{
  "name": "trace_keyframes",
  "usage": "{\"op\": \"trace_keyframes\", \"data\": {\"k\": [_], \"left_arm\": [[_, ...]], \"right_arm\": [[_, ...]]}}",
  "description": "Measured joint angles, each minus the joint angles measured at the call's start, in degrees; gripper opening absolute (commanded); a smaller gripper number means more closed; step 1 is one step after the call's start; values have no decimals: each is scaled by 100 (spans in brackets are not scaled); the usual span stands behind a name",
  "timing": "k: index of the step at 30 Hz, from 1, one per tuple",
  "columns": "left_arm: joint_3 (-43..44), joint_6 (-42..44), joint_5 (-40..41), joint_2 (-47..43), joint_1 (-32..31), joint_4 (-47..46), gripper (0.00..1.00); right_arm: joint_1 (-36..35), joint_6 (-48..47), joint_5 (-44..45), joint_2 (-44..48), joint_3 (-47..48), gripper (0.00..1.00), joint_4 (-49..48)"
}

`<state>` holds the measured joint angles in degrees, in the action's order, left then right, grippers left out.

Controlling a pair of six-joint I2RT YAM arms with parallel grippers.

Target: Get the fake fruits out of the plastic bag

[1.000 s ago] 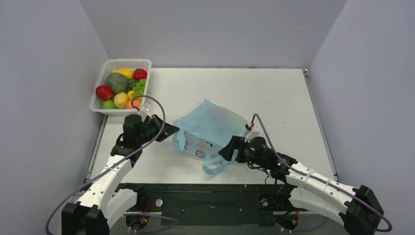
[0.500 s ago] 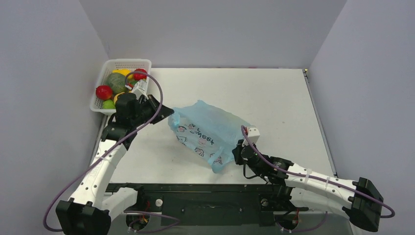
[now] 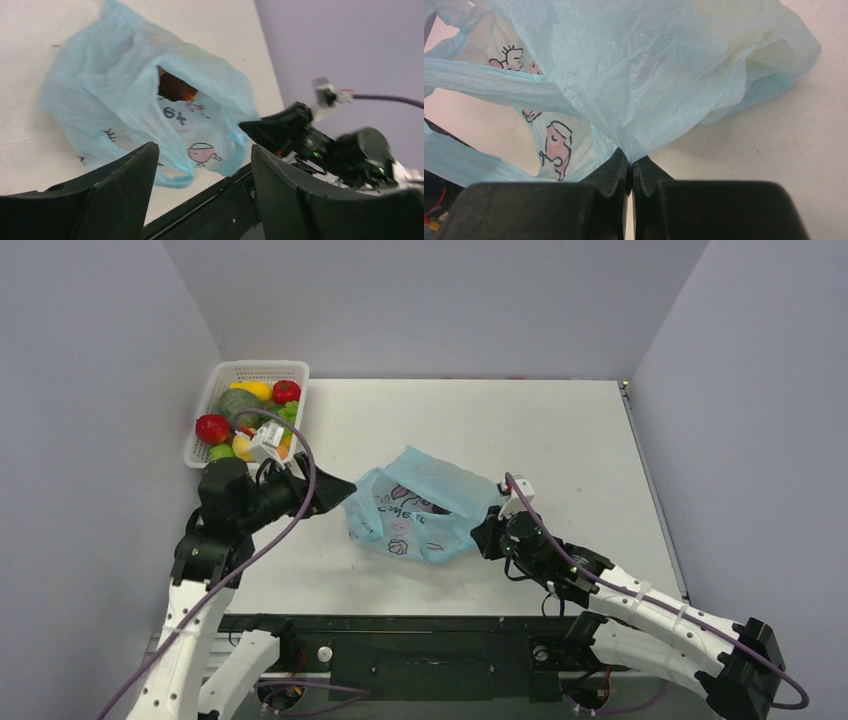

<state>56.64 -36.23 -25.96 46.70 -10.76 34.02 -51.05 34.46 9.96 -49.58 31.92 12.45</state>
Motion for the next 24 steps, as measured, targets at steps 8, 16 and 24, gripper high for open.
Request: {"op": "trace_keyframes", "data": {"k": [8, 16, 24], "left_arm": [[-966, -1003, -190, -1005, -1558, -960, 52], [-730, -1014, 2406, 374, -4559, -905, 21], [-396, -1193, 4216, 1329, -4741, -857, 13]], "right_arm": [[269, 2, -719, -160, 94, 0, -46], [273, 24, -1075, -138, 98, 0, -42], [302, 24, -1196, 175, 98, 0, -28]]}}
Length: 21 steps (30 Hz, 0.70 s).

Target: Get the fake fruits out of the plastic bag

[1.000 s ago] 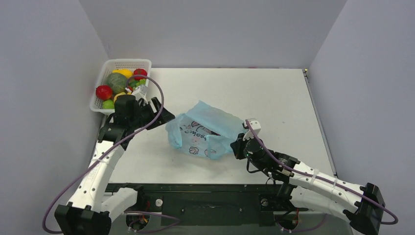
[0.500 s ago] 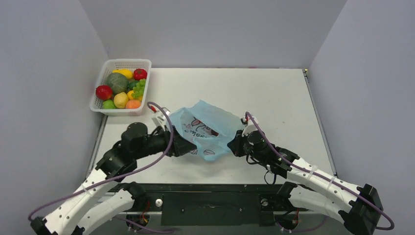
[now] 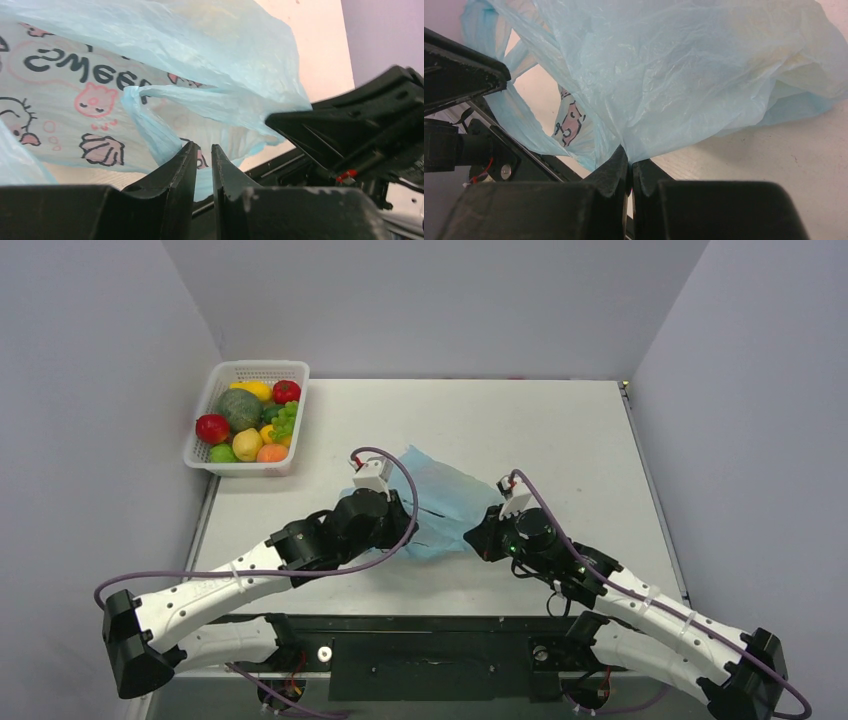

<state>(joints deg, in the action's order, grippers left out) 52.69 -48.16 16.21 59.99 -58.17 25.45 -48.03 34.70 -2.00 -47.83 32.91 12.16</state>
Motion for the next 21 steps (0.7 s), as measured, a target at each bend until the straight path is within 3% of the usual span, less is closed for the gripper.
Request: {"op": "trace_keyframes", "data": {"k": [3, 6, 8, 14, 17, 21], "left_arm": [[-70, -138, 293, -9, 0, -26, 21], [-365, -188, 350, -297, 0, -269, 48], [-651, -201, 310, -649, 0, -446, 57], [-1034, -188, 94, -1812, 2, -555, 63], [-1023, -177, 96, -2133, 2, -433, 74], [-1021, -181, -9, -2218, 61, -369, 73]], "right_arm": [[4, -2, -28, 74, 0, 0, 37], [7, -4, -52, 105, 0, 0, 70], [7, -15, -61, 109, 0, 0, 81], [9, -55, -107, 109, 0, 0, 83], [13, -70, -129, 109, 0, 0, 81], [39, -63, -190, 109, 0, 0, 76]]}}
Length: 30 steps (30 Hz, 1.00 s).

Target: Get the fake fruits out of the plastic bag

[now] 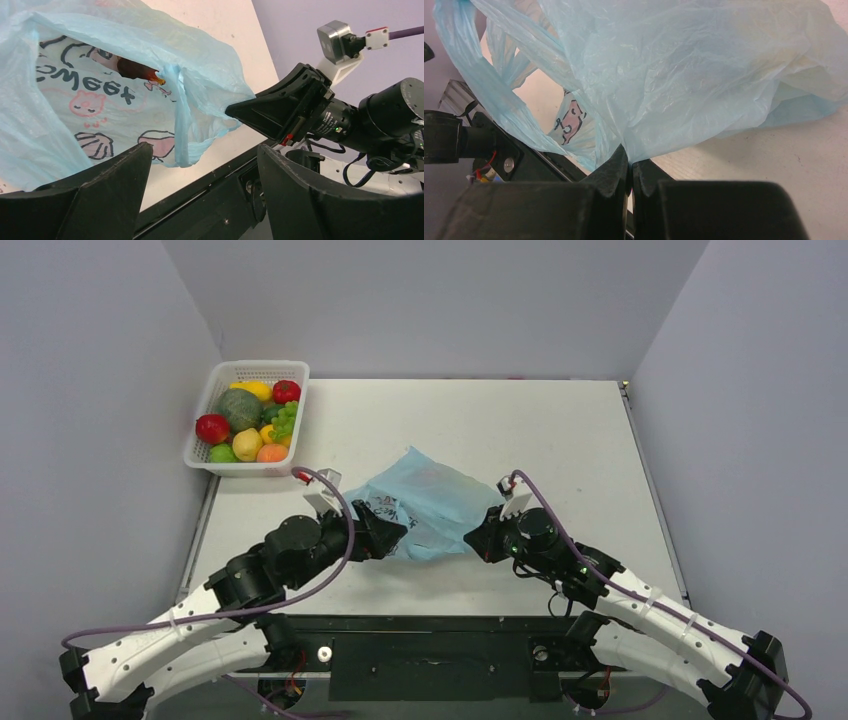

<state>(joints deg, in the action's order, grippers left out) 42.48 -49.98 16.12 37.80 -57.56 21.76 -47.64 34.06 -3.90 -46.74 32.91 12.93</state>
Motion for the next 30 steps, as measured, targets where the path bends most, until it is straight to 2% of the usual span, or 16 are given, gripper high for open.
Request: {"op": "trace_keyframes", "data": {"k": [6, 8, 10, 11, 13, 14, 15, 16, 18, 22, 30], "left_arm": [[188, 83, -455, 1222, 98, -310, 63], [205, 125, -551, 1657, 98, -398, 53], [210, 179, -636, 1921, 101, -431, 31], [227, 232, -682, 2002, 101, -481, 11], [271, 350, -802, 2094, 101, -658, 0], [291, 409, -887, 2122, 101, -798, 0], [291, 442, -938, 2129, 96, -940, 0], [291, 518, -1032, 2129, 92, -1091, 0], [284, 669, -1241, 2124, 74, -1449, 0], [208, 1073, -1648, 1987, 7, -1864, 0], [197, 1825, -2330, 2059, -44, -1853, 0]], "right_arm": [[0, 74, -129, 0, 0, 0, -2], [0, 111, -155, 11, 0, 0, -2], [0, 168, -162, 39, 0, 0, 0], [0, 229, -164, 57, 0, 0, 2], [0, 411, -157, 96, 0, 10, 9], [0, 507, -149, 114, 0, 26, 22], [0, 662, -98, 138, 2, 35, 76], [0, 846, -17, 155, 11, 50, 168], [0, 1209, 184, 151, 101, 64, 450], [4, 1906, 452, 131, 389, 73, 1040], [-278, 2747, 1078, -48, 1069, 79, 1919]]}}
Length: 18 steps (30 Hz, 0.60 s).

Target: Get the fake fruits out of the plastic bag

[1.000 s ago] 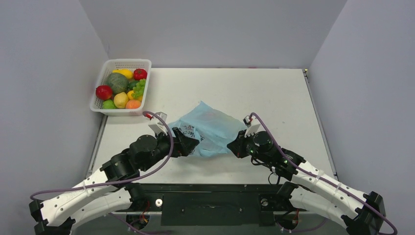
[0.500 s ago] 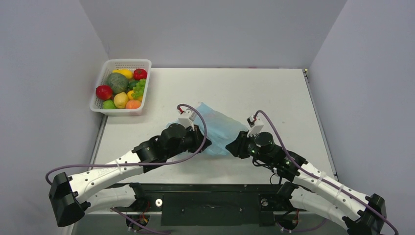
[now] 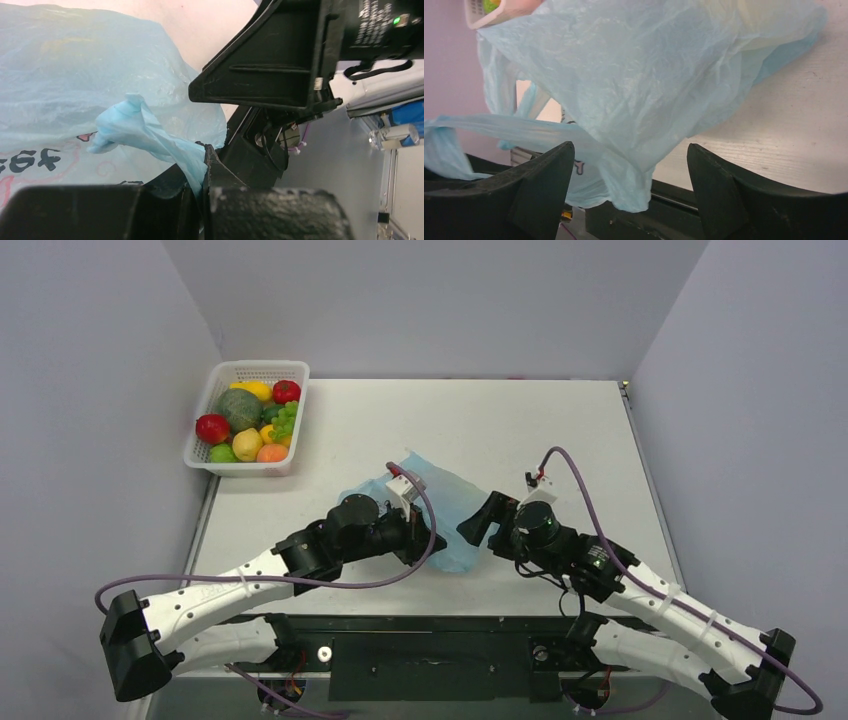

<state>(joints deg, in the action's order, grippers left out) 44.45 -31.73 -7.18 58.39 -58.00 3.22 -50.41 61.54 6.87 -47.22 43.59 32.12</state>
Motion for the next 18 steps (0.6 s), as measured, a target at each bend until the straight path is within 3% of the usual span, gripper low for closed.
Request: {"op": "trace_keyframes", "data": {"k": [6, 10, 12, 15, 16, 18], "left_arm": [[0, 284, -393, 96, -11, 4, 0], [0, 374, -605, 96, -35, 0, 0], [-11, 382, -719, 96, -70, -4, 0], [-136, 378, -868, 50, -118, -52, 12], [-203, 372, -896, 17, -118, -63, 20], [-378, 326, -922, -109, -120, -48, 31]], "right_arm": [[-588, 424, 323, -240, 269, 79, 103], [-796, 693, 363, -345, -42, 79, -236], [-791, 699, 400, -483, -245, 74, -481], [-684, 361, 398, -793, -417, 34, -905], [-608, 173, 278, -935, -439, 12, -1047], [-315, -199, -70, -1191, -496, 0, -1440]]}}
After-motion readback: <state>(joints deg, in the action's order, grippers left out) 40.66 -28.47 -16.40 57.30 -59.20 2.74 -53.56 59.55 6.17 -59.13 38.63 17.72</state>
